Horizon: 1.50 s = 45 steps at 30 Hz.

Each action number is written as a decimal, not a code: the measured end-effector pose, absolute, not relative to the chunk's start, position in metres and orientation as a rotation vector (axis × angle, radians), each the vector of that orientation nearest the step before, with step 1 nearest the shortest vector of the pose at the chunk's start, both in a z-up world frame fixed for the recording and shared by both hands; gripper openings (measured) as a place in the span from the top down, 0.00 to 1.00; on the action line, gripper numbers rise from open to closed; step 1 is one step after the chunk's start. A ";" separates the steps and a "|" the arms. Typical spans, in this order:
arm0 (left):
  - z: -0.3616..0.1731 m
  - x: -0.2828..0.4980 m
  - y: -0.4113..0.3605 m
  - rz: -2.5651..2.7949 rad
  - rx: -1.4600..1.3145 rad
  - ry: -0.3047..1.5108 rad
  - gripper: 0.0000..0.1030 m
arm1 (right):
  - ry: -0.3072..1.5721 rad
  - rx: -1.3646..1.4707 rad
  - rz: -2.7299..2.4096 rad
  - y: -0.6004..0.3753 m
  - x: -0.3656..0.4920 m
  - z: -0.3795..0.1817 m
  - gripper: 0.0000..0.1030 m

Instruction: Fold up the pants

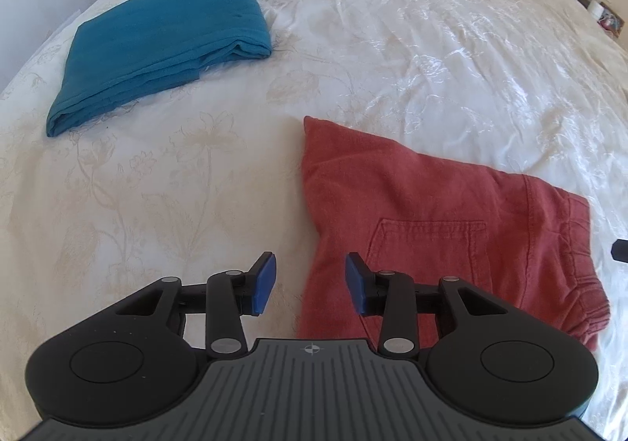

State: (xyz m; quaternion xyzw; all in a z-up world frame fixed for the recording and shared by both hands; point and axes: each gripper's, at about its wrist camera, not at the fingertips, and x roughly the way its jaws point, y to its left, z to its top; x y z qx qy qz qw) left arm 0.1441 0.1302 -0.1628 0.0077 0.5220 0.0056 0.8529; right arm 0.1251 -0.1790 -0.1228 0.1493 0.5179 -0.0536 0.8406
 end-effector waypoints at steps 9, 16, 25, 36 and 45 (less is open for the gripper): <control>-0.118 0.101 0.097 0.008 0.066 1.055 0.53 | 1.077 0.313 -0.029 -0.154 0.079 -0.088 0.29; -0.092 0.059 0.084 0.017 0.052 1.038 0.47 | 1.041 0.267 0.055 -0.133 0.036 -0.054 0.21; -0.079 0.012 0.079 0.033 0.041 1.057 0.46 | 1.033 0.198 0.066 -0.122 -0.009 -0.033 0.18; -0.065 -0.010 0.074 0.051 0.042 1.035 0.45 | 1.024 0.156 0.076 -0.117 -0.033 -0.022 0.17; -0.055 -0.020 0.065 0.056 0.073 0.991 0.45 | 1.015 0.132 0.070 -0.117 -0.040 -0.014 0.17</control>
